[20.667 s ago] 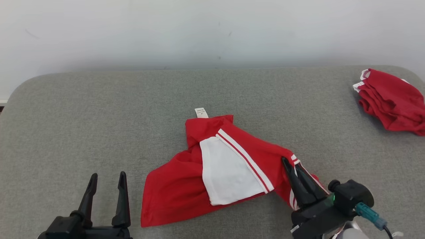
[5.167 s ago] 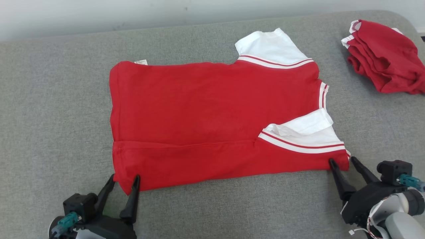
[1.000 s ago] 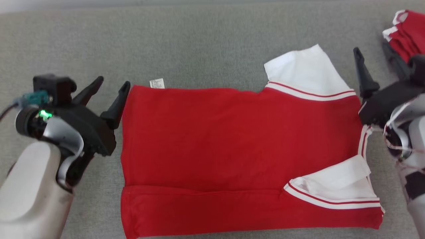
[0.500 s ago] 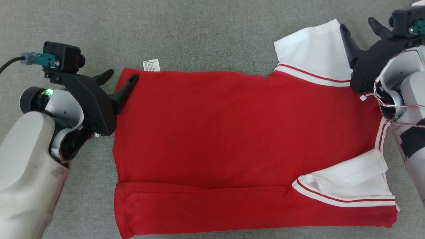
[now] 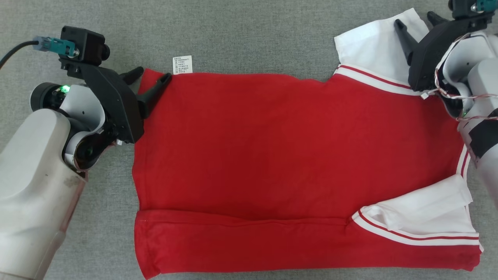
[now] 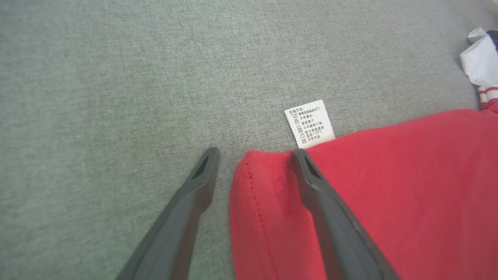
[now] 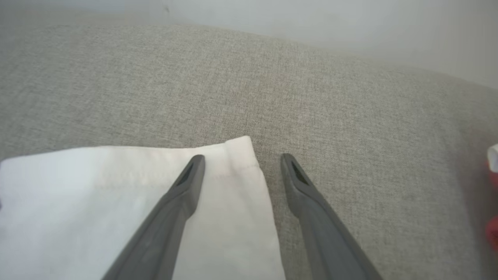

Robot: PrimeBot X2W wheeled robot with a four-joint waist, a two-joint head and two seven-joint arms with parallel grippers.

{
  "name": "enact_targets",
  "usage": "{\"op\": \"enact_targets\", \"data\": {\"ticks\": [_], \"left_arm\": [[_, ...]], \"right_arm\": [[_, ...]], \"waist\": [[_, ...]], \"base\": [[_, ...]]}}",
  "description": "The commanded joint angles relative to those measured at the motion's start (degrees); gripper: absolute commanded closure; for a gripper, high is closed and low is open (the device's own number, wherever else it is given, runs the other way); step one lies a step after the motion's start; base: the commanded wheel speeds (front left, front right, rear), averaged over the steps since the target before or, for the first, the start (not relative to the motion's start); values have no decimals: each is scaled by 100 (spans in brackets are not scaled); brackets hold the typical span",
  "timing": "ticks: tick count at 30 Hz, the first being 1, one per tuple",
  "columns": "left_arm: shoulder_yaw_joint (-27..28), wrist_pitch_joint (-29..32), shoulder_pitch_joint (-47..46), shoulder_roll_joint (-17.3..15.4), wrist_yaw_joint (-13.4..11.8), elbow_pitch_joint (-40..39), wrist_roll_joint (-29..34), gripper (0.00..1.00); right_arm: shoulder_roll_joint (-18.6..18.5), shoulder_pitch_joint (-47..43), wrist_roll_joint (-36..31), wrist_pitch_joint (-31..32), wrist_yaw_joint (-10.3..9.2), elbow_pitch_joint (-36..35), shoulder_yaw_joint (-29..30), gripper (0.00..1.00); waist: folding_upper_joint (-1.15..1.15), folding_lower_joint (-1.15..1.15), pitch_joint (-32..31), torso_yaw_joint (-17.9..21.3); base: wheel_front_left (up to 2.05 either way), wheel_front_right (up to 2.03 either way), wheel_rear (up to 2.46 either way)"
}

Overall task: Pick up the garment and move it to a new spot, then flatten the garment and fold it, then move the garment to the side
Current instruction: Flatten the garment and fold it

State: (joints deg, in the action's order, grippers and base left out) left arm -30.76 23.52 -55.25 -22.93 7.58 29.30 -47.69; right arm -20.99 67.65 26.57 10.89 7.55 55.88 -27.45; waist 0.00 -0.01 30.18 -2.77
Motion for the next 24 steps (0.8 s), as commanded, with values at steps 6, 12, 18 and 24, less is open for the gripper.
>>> {"op": "enact_targets", "data": {"ticks": [6,12,18,24], "left_arm": [[-163,127,93,38,-19,88,-60,100],[-172,-75,129,44,-15,-94,-71,100],[-112,-367,233,27,-38,-104,-25,100],[-62,-602,352,-10,-90,-74,3,100]], "right_arm": [[-13,181,250,460,-17,365,-322,0],[-35,271,580,561,-18,377,-503,100],[-180,256,637,-221,-17,150,-719,100],[-293,83,774,-789,-17,8,-873,100]], "waist": [[0,1,29,-84],[0,1,-28,-33],[0,1,-227,111],[0,1,-440,300]], "base": [[0,0,0],[0,0,0],[0,0,0],[0,0,0]]}}
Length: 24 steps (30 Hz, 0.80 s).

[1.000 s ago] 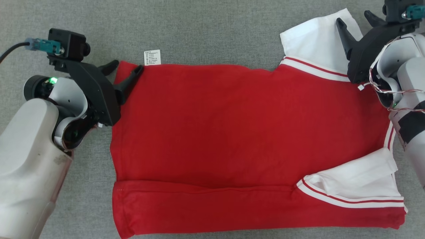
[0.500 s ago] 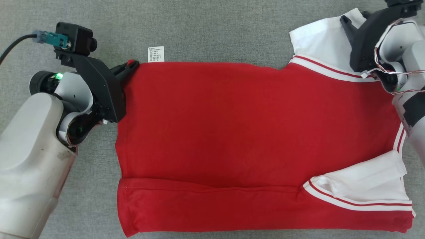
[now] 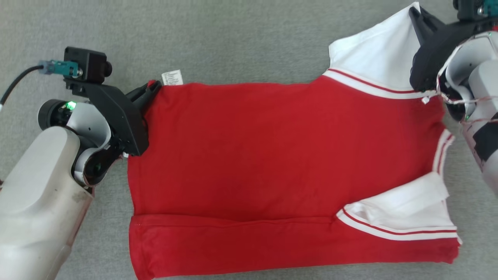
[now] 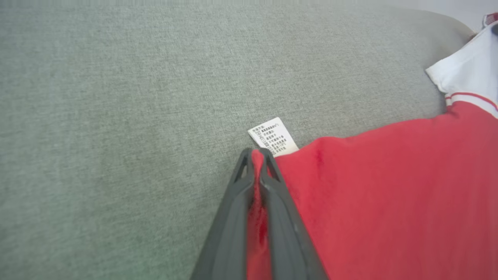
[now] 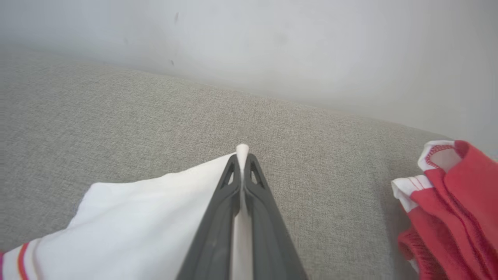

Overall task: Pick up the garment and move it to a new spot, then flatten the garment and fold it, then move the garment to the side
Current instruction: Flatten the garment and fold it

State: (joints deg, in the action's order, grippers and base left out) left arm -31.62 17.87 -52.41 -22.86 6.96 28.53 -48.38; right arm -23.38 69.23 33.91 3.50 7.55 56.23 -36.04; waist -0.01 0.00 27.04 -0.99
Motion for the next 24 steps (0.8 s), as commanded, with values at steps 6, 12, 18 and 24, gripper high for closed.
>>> {"op": "enact_targets", "data": {"ticks": [6,12,18,24], "left_arm": [[70,-297,207,-67,-81,10,100,100],[149,-556,429,-153,-162,-68,86,100],[225,-861,910,-278,-298,-403,71,100],[312,-1164,1498,-423,-486,-854,60,100]], "right_arm": [[-94,-429,232,-636,-17,-358,-254,100],[-164,-879,449,-1209,-17,-825,-410,100],[-338,-1652,518,-1710,-17,-1535,-404,100],[-466,-2524,290,-1851,-17,-2202,30,100]], "waist": [[1,0,-348,295],[1,0,-533,405],[1,0,-766,472],[1,0,-934,538]], "base": [[0,0,0],[0,0,0],[0,0,0],[0,0,0]]}}
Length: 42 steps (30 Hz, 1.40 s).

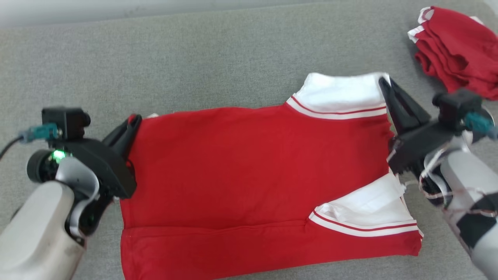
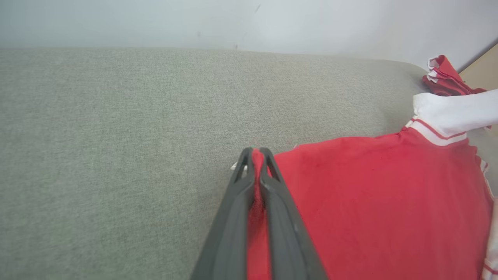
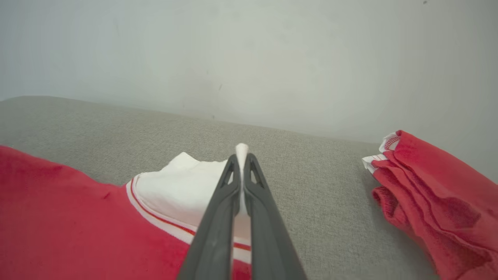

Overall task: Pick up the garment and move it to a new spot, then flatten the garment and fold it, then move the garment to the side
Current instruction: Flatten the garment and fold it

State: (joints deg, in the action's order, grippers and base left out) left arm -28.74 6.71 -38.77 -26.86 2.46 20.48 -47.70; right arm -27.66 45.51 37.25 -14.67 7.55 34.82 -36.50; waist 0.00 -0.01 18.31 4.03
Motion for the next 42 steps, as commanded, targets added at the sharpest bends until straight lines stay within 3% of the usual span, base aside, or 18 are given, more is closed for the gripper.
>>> {"op": "enact_targets", "data": {"ticks": [1,11,18,32,33,34,35,42], "left_arm": [[50,-129,230,-46,-46,-140,-16,100],[148,-660,1221,-103,-354,-916,-40,100],[232,-1031,1734,-46,-494,-1161,-99,100],[219,-1629,2351,213,-499,-1113,-201,100],[222,-1669,2388,231,-520,-1109,-195,86],[243,-1730,2421,256,-538,-1114,-191,15],[268,-1790,2452,282,-548,-1115,-196,0],[554,-2151,2588,403,-630,-1148,158,0]], "right_arm": [[-30,-317,-83,-43,-17,-175,193,100],[198,-2064,-584,-53,-17,-1461,1366,100],[400,-2943,-767,-53,-17,-1985,2054,100],[885,-4399,-1158,240,-17,-2981,2993,100],[913,-4445,-1150,279,-17,-2997,3016,93],[920,-4473,-1166,310,-17,-3020,3021,51],[928,-4483,-1188,332,-17,-3050,3038,3],[948,-4465,-1143,385,-17,-3097,3148,0]], "waist": [[0,1,-78,43],[0,1,-181,-1],[0,1,-254,-124],[0,1,-343,-216],[0,1,-351,-211],[0,1,-359,-210],[0,1,-368,-213],[0,1,-419,-282]], "base": [[0,0,0],[0,0,0],[0,0,0],[0,0,0],[0,0,0],[0,0,0],[0,0,0],[0,0,0]]}}
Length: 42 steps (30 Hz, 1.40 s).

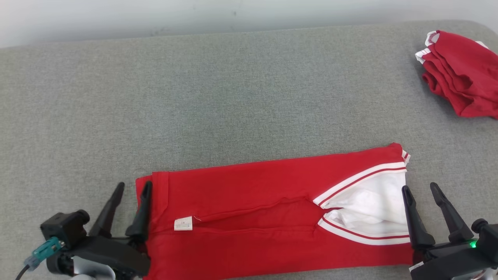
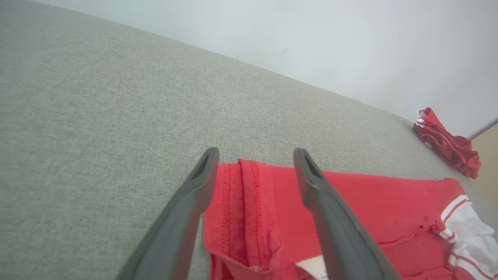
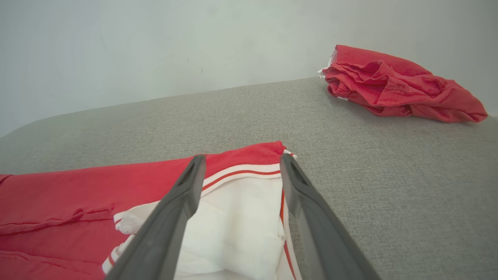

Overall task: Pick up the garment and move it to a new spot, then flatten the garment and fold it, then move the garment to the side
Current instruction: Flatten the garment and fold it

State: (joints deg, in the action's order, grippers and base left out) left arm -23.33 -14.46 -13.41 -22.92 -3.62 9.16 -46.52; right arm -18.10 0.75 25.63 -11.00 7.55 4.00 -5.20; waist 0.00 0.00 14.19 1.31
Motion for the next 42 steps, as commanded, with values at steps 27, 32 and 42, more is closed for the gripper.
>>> {"op": "enact_targets", "data": {"ticks": [27,32,42], "left_arm": [[2966,-69,1013,1930,866,-629,3347,0],[3084,-69,1078,1986,917,-571,3469,0],[3048,-69,1183,2004,924,-494,3404,0]], "right_arm": [[12,872,-142,1263,-17,2248,-154,9],[-8,887,19,1375,-17,2431,-348,100],[-552,998,183,1172,-21,2611,19,100]], "waist": [[0,0,-147,-383],[0,0,-216,-394],[0,0,-481,-293]], "base": [[0,0,0],[0,0,0],[0,0,0]]}}
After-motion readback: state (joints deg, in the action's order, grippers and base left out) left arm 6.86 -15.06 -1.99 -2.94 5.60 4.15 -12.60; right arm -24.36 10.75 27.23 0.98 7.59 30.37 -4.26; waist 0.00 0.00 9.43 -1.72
